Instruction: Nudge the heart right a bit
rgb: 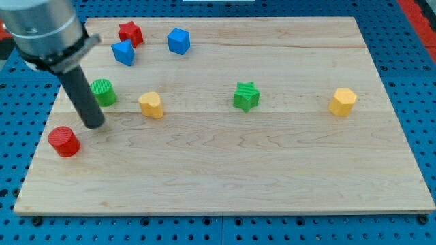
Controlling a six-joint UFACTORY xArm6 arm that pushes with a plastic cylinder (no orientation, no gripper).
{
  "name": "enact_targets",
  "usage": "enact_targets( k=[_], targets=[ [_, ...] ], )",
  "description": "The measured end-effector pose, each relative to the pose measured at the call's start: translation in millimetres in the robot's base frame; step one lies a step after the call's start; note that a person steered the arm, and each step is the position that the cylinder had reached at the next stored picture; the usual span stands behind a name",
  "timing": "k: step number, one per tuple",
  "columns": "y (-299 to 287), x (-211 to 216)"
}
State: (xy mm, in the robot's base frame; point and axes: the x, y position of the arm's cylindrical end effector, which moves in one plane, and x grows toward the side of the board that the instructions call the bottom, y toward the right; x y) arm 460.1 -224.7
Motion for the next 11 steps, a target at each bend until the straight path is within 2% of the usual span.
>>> enact_targets(
  k=[1, 2, 3, 5, 7, 8, 11],
  targets=[
    [-40, 30],
    [-6, 61],
    [20, 50],
    [49, -57],
    [69, -13],
    [87, -14],
    [94, -14]
  ],
)
